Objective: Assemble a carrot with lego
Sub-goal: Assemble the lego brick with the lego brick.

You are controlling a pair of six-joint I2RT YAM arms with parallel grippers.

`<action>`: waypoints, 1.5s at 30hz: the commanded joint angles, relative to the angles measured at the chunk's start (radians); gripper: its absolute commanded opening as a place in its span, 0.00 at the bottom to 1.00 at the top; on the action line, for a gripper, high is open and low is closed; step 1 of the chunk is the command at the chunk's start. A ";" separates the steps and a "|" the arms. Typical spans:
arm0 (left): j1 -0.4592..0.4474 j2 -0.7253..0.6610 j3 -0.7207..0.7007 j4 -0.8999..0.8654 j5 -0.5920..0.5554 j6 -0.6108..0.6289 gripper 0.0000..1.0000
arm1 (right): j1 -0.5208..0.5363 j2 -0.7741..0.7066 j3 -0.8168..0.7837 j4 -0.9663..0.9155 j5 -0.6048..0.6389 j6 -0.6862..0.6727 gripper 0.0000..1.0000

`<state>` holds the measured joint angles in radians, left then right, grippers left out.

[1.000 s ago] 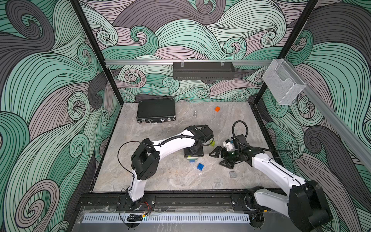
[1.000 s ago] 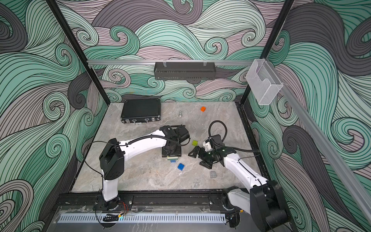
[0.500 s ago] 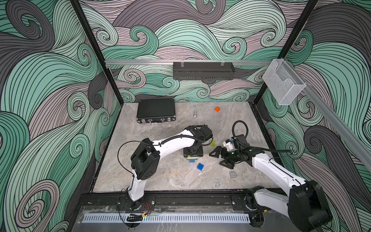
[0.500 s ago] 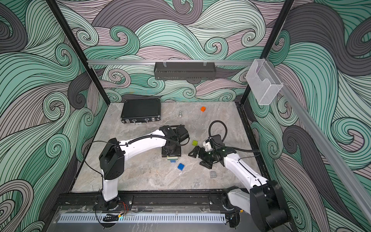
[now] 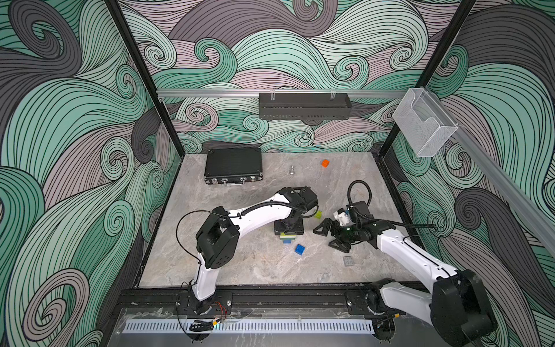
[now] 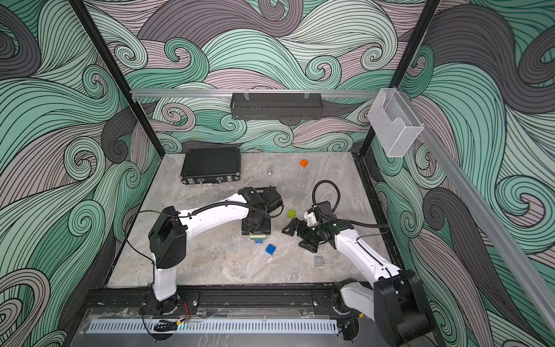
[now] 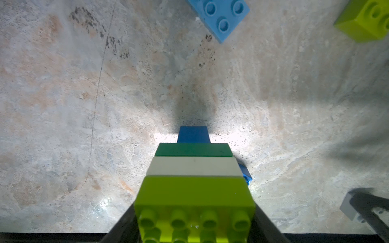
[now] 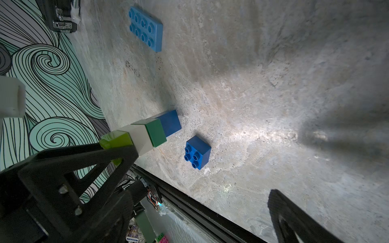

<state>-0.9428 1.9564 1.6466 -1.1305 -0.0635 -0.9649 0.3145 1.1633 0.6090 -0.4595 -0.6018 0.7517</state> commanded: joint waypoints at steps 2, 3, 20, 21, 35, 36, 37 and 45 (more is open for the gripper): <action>0.004 0.019 0.035 -0.047 -0.022 0.008 0.45 | -0.005 0.006 0.008 0.001 0.014 -0.008 0.99; 0.005 0.017 0.038 -0.046 -0.022 0.005 0.47 | -0.005 0.008 0.008 0.001 0.014 -0.009 0.99; -0.011 -0.039 -0.028 -0.003 -0.053 -0.024 0.75 | -0.005 0.018 0.000 0.001 0.017 -0.017 1.00; -0.011 -0.041 -0.023 -0.006 -0.057 -0.024 0.77 | -0.004 0.018 0.000 0.002 0.017 -0.017 1.00; -0.030 -0.150 0.033 -0.004 -0.117 0.028 0.97 | 0.003 0.008 -0.012 -0.015 0.049 -0.024 1.00; -0.029 -0.170 0.032 0.003 -0.116 0.038 0.98 | 0.010 0.002 -0.009 -0.024 0.061 -0.026 1.00; -0.028 -0.187 0.028 0.005 -0.117 0.046 0.98 | 0.019 -0.002 -0.003 -0.038 0.075 -0.029 1.00; 0.030 -0.389 -0.149 0.115 -0.157 0.132 0.99 | 0.284 -0.033 0.036 -0.148 0.305 0.072 0.95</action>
<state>-0.9485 1.6268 1.5642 -1.0523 -0.1757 -0.8783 0.5175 1.1435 0.6205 -0.5476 -0.4183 0.7673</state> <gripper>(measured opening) 0.986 0.956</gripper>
